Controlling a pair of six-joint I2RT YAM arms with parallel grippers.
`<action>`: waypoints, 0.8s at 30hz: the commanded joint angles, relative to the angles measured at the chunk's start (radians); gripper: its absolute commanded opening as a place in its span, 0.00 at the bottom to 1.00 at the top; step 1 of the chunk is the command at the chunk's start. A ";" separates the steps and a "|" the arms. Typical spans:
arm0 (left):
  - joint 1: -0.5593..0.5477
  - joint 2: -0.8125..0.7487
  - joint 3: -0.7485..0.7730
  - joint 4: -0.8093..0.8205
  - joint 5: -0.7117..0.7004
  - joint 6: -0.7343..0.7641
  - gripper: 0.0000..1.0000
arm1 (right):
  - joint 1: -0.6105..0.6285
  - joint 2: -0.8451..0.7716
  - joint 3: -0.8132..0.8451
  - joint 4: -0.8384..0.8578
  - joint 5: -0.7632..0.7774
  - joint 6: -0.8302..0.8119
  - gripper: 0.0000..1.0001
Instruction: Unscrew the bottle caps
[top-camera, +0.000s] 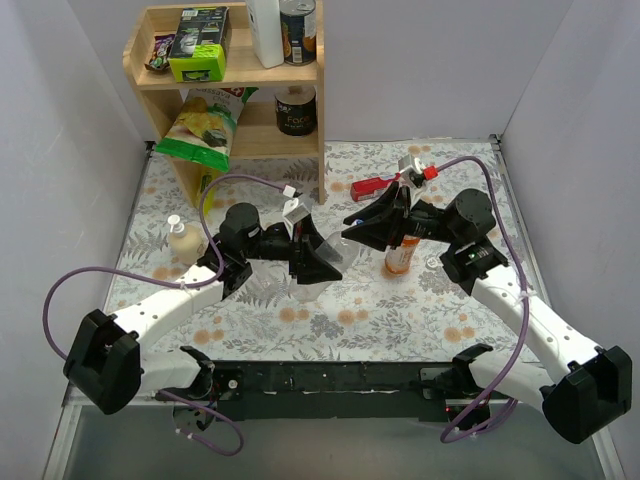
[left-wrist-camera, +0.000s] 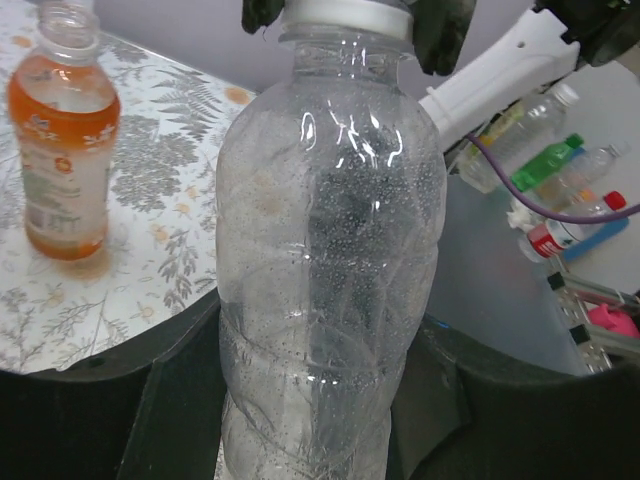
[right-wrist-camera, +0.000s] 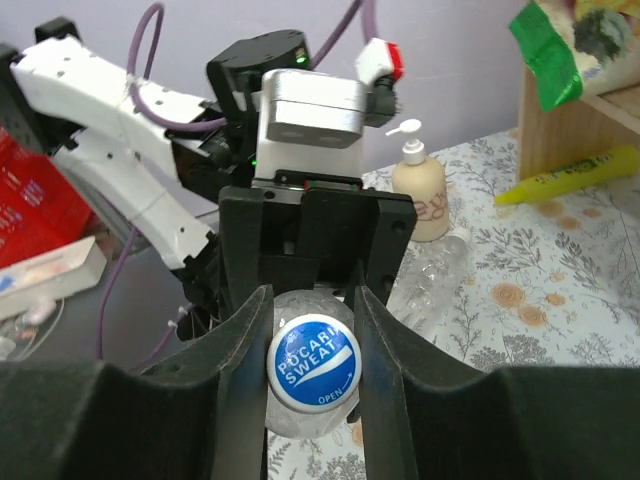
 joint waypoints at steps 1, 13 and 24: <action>0.033 0.002 -0.012 0.064 0.172 -0.060 0.29 | -0.047 -0.055 0.057 0.067 -0.142 -0.114 0.01; 0.033 -0.021 0.025 -0.182 -0.228 0.096 0.29 | -0.053 -0.133 0.079 -0.208 0.218 -0.121 0.85; 0.021 -0.030 0.037 -0.255 -0.458 0.118 0.29 | 0.017 -0.107 0.075 -0.354 0.485 0.088 0.74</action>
